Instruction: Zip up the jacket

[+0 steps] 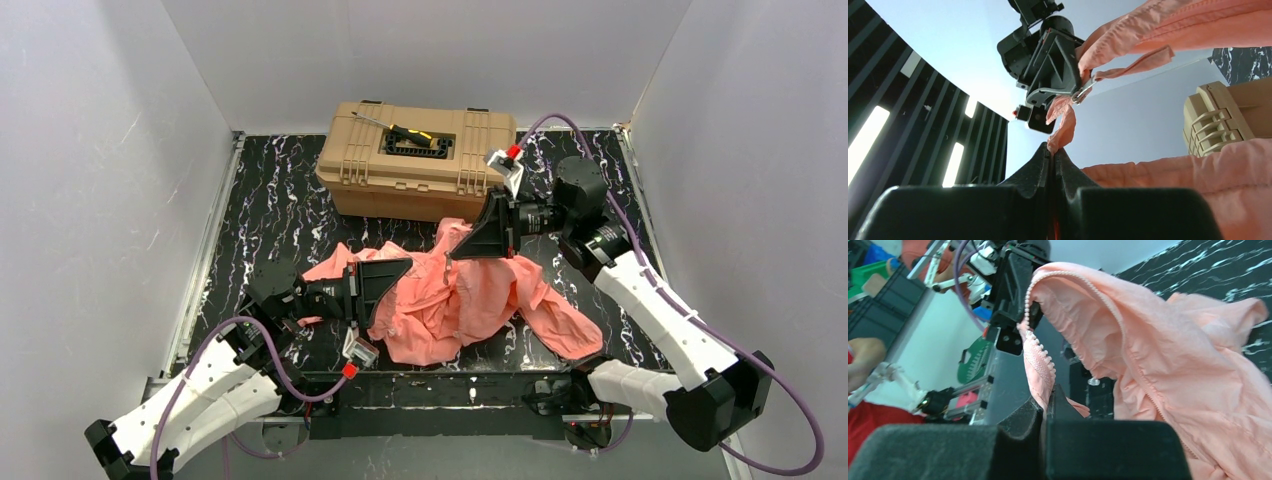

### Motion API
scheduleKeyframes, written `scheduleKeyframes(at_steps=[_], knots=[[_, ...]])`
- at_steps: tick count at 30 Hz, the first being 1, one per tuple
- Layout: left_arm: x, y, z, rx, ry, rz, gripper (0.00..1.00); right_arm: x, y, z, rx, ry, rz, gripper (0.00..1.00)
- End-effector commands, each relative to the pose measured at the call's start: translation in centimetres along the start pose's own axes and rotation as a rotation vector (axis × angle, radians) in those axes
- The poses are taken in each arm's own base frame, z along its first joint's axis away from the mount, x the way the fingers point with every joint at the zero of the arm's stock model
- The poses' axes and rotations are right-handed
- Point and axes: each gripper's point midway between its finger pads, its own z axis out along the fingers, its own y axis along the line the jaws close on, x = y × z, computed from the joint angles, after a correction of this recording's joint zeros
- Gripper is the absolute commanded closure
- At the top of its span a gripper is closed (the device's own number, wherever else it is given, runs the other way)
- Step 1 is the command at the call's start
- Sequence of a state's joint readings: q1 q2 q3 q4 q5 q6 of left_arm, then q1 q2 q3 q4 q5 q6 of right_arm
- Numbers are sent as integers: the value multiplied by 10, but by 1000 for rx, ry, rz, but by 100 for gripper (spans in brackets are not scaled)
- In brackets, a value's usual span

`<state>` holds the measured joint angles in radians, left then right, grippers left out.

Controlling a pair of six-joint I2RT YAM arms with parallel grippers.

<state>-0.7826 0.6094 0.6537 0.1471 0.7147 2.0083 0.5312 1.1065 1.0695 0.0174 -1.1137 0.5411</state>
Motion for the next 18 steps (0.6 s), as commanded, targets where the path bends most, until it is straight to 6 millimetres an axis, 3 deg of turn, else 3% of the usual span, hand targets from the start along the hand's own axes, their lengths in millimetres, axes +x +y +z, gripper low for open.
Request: scheduleKeyframes(at_steps=[1, 9, 18], knots=[[-8, 17, -3, -36, -50, 27, 100, -2, 32, 9, -107, 46, 12, 99], [-2, 14, -1, -19, -31, 45, 100, 12, 42, 20, -134, 53, 58, 99], [-1, 12, 1, -11, -29, 62, 100, 21, 34, 23, -156, 76, 137, 99]])
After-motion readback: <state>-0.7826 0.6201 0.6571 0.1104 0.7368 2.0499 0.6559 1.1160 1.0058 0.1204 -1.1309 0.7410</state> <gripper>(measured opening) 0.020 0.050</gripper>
